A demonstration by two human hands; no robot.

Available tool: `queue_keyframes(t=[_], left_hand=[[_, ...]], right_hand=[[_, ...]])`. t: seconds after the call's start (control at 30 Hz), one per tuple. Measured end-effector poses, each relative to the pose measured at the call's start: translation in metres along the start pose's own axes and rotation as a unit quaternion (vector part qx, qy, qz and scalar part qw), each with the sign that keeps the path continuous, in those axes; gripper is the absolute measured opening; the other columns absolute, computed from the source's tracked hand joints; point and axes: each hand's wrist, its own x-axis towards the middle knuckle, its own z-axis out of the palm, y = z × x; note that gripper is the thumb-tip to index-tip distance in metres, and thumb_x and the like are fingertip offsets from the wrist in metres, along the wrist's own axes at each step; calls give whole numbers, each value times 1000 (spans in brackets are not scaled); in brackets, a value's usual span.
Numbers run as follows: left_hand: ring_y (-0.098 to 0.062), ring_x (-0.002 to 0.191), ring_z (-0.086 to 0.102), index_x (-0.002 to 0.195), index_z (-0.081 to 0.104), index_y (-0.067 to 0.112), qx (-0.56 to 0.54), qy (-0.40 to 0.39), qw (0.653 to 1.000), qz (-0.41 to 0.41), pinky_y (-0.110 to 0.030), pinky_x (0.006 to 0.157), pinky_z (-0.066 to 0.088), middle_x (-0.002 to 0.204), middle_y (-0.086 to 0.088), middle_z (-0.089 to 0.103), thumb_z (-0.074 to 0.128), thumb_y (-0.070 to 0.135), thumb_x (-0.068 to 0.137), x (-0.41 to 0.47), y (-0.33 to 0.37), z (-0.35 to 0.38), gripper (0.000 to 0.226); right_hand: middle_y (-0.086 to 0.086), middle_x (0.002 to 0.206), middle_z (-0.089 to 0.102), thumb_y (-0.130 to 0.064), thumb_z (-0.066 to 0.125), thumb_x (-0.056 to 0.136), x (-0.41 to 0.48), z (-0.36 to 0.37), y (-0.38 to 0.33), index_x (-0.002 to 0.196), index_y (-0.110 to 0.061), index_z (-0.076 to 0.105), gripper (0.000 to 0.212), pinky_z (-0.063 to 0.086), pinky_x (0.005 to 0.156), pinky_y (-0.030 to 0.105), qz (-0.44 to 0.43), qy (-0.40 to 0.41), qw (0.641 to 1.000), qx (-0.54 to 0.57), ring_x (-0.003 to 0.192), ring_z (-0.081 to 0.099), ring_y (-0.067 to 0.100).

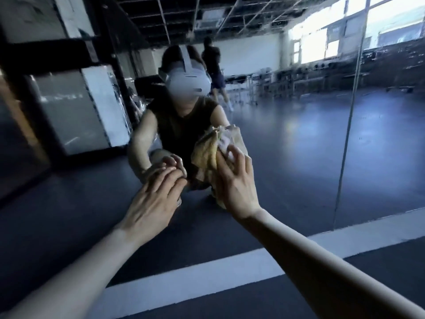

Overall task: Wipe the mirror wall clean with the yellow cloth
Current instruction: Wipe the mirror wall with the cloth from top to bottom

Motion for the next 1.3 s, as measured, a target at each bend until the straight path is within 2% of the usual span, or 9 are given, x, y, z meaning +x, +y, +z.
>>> queue_keyframes(t=[0.2, 0.33, 0.57, 0.63, 0.77, 0.9, 1.0, 1.13, 1.3], left_hand=[[-26, 120, 42, 116, 51, 5, 4, -8, 1000, -6, -35, 105, 22, 121, -13, 54, 35, 7, 74, -55, -8, 12, 44], [-26, 120, 43, 117, 51, 4, -5, -9, 999, -36, -37, 101, 29, 122, -12, 55, 35, 5, 73, -81, -20, 13, 47], [-28, 114, 41, 123, 47, 7, -58, 59, 973, -215, -36, 100, 32, 129, -6, 39, 43, 4, 65, -75, -63, -6, 58], [-26, 110, 39, 119, 51, 7, -70, 100, 955, -270, -38, 94, 38, 129, -3, 37, 38, 8, 69, -63, -74, -12, 52], [-28, 105, 41, 108, 53, 6, -110, 197, 891, -394, -39, 90, 36, 122, -10, 45, 34, 10, 69, -61, -78, -13, 43], [-35, 105, 45, 105, 53, 1, -124, 208, 841, -484, -43, 92, 36, 117, -18, 49, 41, 2, 65, -92, -73, -2, 42], [-36, 107, 45, 108, 55, 0, -120, 166, 851, -483, -46, 92, 39, 120, -19, 48, 57, -10, 61, -114, -82, -2, 49], [-31, 113, 44, 112, 55, 3, -130, 132, 847, -497, -42, 97, 40, 124, -15, 46, 61, -11, 66, -136, -100, -12, 49], [-31, 111, 50, 116, 51, 6, -164, 95, 848, -495, -47, 88, 48, 127, -5, 34, 55, -9, 76, -177, -101, 0, 43]], right_hand=[[5, 126, 49, -16, 44, 88, -65, 33, 2, 114, -20, 67, 35, 50, 89, 44, -299, -165, 939, -47, 112, 45, 27], [5, 112, 66, -13, 38, 98, -21, 24, -5, 103, -19, 73, 35, 40, 87, 37, -435, -114, 891, -67, 107, 46, 26], [9, 131, 35, -26, 46, 85, 63, 45, -83, 128, -19, 51, 44, 27, 87, 41, -98, 29, 993, -60, 108, 35, 32], [8, 133, 34, -20, 46, 82, 42, 57, -90, 128, -22, 44, 47, 30, 90, 43, -108, 10, 992, -62, 110, 36, 32], [-4, 121, 61, -11, 32, 86, -22, 80, -70, 113, -31, 65, 47, 36, 86, 42, -434, -132, 879, -143, 110, 47, 25], [-7, 115, 67, -8, 19, 100, 6, 80, -71, 100, -32, 71, 57, 53, 79, 35, -555, -180, 802, -131, 103, 64, 20], [1, 112, 69, -20, 48, 88, 61, 78, -105, 103, -23, 73, 29, 45, 79, 38, -498, -94, 855, -109, 102, 55, 25], [13, 127, 57, -21, 43, 80, 106, 83, -167, 118, -12, 64, 44, 28, 78, 40, -343, -47, 932, -105, 105, 39, 29], [7, 134, 39, -20, 44, 77, 53, 110, -176, 125, -16, 60, 51, 26, 85, 44, -328, -93, 936, -92, 111, 37, 30]])
